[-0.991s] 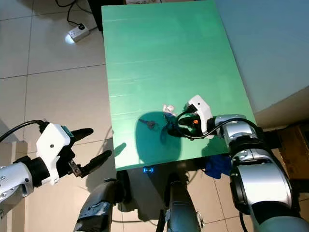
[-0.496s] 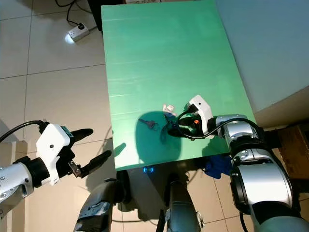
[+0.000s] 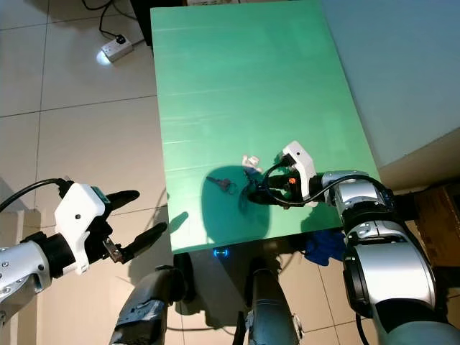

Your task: Hang keys on a hook

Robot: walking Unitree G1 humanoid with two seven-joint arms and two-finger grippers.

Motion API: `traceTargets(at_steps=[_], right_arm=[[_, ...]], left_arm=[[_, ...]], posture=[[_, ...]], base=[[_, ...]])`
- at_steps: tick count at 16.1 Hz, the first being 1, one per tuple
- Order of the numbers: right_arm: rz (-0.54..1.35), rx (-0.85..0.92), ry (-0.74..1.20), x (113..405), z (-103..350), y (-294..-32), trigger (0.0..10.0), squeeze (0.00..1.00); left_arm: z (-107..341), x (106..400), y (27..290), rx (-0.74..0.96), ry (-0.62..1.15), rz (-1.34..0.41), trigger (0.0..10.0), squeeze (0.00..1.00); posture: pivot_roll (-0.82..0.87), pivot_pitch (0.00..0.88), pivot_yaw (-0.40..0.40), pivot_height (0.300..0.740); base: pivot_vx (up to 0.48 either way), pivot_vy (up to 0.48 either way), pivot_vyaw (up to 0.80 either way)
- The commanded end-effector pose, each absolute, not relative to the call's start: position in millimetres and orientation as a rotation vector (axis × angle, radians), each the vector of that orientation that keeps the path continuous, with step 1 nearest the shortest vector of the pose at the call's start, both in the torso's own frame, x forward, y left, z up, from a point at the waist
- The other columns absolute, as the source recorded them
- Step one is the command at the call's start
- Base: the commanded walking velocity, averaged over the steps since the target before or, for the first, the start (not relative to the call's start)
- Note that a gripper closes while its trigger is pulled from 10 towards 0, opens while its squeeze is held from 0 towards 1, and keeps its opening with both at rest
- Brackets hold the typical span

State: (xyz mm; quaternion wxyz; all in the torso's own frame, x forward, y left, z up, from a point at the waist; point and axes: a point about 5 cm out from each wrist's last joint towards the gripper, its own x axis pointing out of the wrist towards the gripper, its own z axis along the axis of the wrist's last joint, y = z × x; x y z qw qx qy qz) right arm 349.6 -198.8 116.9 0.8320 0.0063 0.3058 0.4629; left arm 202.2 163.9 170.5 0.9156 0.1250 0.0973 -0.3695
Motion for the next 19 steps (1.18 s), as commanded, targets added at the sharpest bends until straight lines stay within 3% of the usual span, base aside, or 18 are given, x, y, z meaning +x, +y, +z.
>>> traceTargets(at_steps=[1, 2, 3, 4, 9, 11, 13, 14, 15, 16, 17, 19], right_arm=[[0.996, 0.016, 0.647, 349.4, 120.5, -201.8, 8.9, 0.00], [0.996, 0.022, 0.641, 349.8, 121.5, -201.8, 7.0, 0.00], [0.999, 0.027, 0.637, 349.8, 122.2, -201.9, 6.3, 0.00], [1.001, 0.031, 0.635, 349.9, 122.6, -201.8, 4.7, 0.00], [1.020, 0.046, 0.652, 347.5, 120.6, -202.0, 3.0, 0.00], [1.023, 0.047, 0.656, 347.0, 120.2, -202.1, 3.1, 0.00], [1.018, 0.044, 0.659, 346.5, 119.2, -202.9, 4.0, 0.00], [1.009, 0.037, 0.655, 346.7, 119.3, -204.1, 7.7, 0.00], [0.994, 0.024, 0.648, 347.5, 119.8, -205.6, 10.0, 0.00], [0.961, 0.004, 0.641, 348.6, 119.9, -208.8, 10.0, 0.13], [0.936, -0.005, 0.641, 349.1, 119.7, -211.5, 10.0, 1.00], [0.925, -0.008, 0.646, 348.8, 119.4, -213.7, 10.0, 1.00]], left_arm=[[167.7, 197.3, 160.2, 0.244, 0.216, -0.789, 10.0, 0.00], [167.9, 198.2, 159.7, 0.244, 0.215, -0.793, 10.0, 0.00], [167.9, 198.7, 159.4, 0.244, 0.214, -0.796, 10.0, 0.00], [168.0, 199.1, 159.2, 0.244, 0.214, -0.797, 10.0, 0.00], [168.0, 199.6, 157.5, 0.241, 0.213, -0.805, 10.0, 0.00], [168.2, 199.1, 157.1, 0.240, 0.213, -0.807, 10.0, 0.00], [168.0, 198.9, 156.7, 0.240, 0.214, -0.808, 10.0, 0.00], [168.0, 198.8, 156.5, 0.240, 0.214, -0.808, 10.0, 0.00], [168.0, 198.7, 156.3, 0.239, 0.213, -0.808, 10.0, 0.00], [167.7, 198.4, 156.1, 0.237, 0.214, -0.810, 10.0, 0.00], [167.7, 198.5, 156.1, 0.236, 0.214, -0.810, 10.0, 0.00], [167.7, 198.8, 156.5, 0.236, 0.215, -0.811, 10.0, 0.00]], posture=[[-0.02, 0.430, 0.006, 0.740], [-0.02, 0.430, 0.008, 0.740], [-0.02, 0.430, 0.009, 0.740], [-0.02, 0.431, 0.010, 0.740], [-0.02, 0.434, 0.010, 0.740], [-0.02, 0.437, 0.008, 0.740], [-0.02, 0.440, 0.006, 0.740], [-0.02, 0.440, 0.006, 0.740], [-0.02, 0.440, 0.006, 0.740], [-0.03, 0.443, 0.004, 0.740], [-0.03, 0.444, 0.003, 0.740], [-0.03, 0.448, 0.005, 0.740]], base=[[0.000, 0.000, 0.00], [0.000, 0.000, 0.00], [0.000, 0.000, 0.00], [0.000, 0.000, 0.00], [0.000, 0.000, 0.00], [0.000, 0.000, 0.00], [0.000, 0.000, 0.00], [0.000, 0.000, 0.00], [0.000, 0.000, 0.00], [0.000, 0.000, 0.00], [0.000, 0.000, 0.00], [0.000, 0.000, 0.00]])
